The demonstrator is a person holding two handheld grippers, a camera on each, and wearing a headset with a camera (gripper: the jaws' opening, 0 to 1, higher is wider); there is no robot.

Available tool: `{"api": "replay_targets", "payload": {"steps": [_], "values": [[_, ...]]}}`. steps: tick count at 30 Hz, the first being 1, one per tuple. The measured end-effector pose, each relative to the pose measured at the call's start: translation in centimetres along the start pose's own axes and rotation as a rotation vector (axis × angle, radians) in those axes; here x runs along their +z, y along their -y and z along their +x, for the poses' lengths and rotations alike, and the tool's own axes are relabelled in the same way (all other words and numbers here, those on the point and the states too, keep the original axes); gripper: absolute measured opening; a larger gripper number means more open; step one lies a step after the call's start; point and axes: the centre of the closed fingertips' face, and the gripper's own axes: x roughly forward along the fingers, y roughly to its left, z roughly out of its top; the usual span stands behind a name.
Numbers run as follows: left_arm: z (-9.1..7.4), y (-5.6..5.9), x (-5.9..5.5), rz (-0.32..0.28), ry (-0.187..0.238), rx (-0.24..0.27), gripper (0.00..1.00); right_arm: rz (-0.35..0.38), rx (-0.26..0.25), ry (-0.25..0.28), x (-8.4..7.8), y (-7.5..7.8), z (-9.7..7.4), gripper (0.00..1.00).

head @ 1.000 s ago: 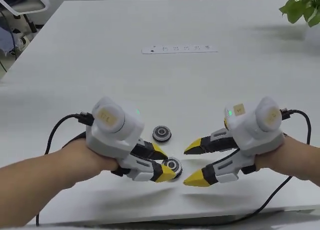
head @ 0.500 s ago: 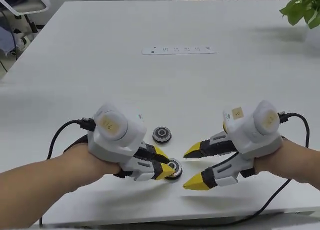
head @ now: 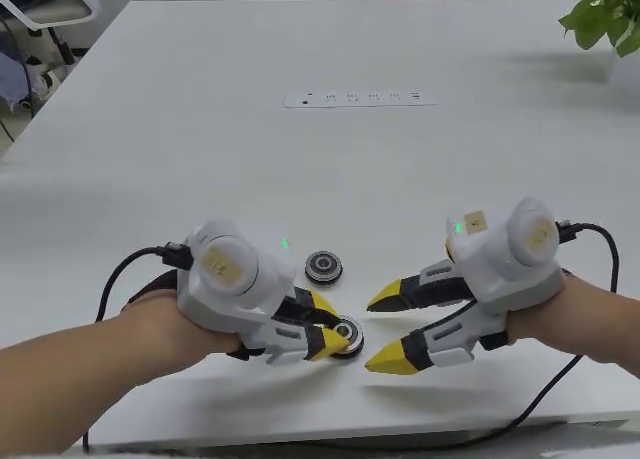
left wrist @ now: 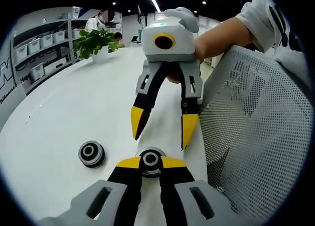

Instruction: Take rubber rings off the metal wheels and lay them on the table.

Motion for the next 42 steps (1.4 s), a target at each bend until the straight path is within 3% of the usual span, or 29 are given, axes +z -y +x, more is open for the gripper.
{"api": "replay_targets", "payload": {"steps": [14, 28, 33, 42], "values": [[-0.1, 0.0, 0.0, 0.01, 0.004, 0.004, 0.08, 0.021, -0.01, 0.015, 0.1, 0.3, 0.5, 0.34], [0.1, 0.0, 0.0, 0.005, 0.008, 0.015, 0.08, 0.01, -0.005, -0.001, -0.1, -0.1, 1.5, 0.27], [0.1, 0.0, 0.0, 0.002, 0.013, 0.017, 0.08, 0.063, -0.012, 0.034, 0.2, 0.2, 1.6, 0.25], [0.2, 0.1, 0.2, 0.005, 0.017, 0.019, 0.08, 0.015, -0.026, 0.014, 0.0, 0.2, 1.7, 0.23]]}}
